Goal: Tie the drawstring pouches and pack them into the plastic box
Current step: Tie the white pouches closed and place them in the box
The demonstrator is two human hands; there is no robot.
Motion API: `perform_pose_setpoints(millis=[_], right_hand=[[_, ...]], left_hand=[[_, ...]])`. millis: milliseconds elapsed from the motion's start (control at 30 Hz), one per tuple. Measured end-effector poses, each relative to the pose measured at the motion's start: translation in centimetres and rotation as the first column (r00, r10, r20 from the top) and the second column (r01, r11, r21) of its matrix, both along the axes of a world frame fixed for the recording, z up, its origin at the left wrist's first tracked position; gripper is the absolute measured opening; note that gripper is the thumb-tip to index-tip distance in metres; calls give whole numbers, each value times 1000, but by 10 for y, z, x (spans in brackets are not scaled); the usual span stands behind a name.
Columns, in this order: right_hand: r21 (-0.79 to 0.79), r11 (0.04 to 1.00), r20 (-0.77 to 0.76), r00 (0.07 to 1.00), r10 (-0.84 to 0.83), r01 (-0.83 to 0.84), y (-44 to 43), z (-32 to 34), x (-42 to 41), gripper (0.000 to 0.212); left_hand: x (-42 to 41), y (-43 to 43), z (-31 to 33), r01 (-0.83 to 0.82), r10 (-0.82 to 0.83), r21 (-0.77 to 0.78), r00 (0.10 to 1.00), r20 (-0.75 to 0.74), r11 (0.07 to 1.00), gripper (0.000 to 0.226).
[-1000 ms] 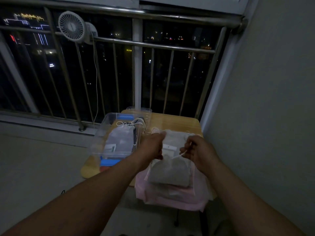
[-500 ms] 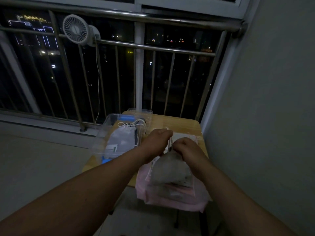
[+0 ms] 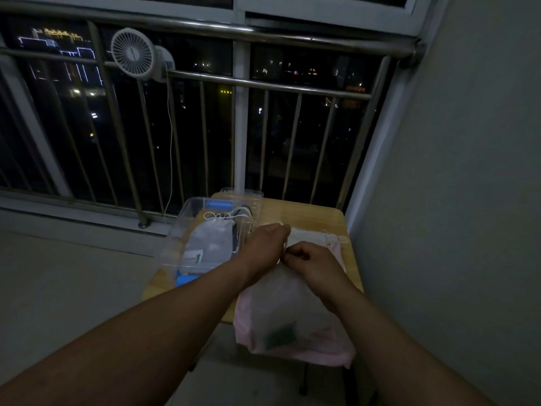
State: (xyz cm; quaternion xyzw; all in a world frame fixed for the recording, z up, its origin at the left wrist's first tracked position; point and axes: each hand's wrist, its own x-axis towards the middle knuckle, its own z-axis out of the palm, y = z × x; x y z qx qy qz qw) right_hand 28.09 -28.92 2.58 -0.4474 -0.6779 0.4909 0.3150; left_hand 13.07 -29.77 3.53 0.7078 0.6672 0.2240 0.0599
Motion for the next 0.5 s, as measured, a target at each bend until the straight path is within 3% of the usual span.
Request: perform_pose_setpoints(millis=[67, 167, 267, 367, 433, 500], right_hand=[[-54, 998, -40, 999, -17, 15, 0, -2, 0, 11], [-137, 990, -61, 997, -52, 43, 0, -8, -1, 13], [-188, 979, -100, 990, -99, 79, -1, -14, -2, 15], [-274, 960, -189, 976, -106, 51, -5, -23, -2, 20], [-324, 946, -295, 951, -93, -8, -5, -30, -1, 22], [-348, 935, -385, 920, -79, -65, -4, -33, 2, 22]], left_hand=[[1, 2, -4, -14, 16, -24, 997, 72, 1000, 14], [4, -2, -7, -43, 76, -89, 911, 405, 995, 36], [11, -12, -7, -62, 136, -132, 718, 683, 989, 40], [14, -15, -8, -118, 228, -195, 470, 853, 974, 39], [16, -18, -6, -89, 272, -257, 271, 923, 962, 40], [15, -20, -5, -72, 293, -284, 208, 933, 956, 38]])
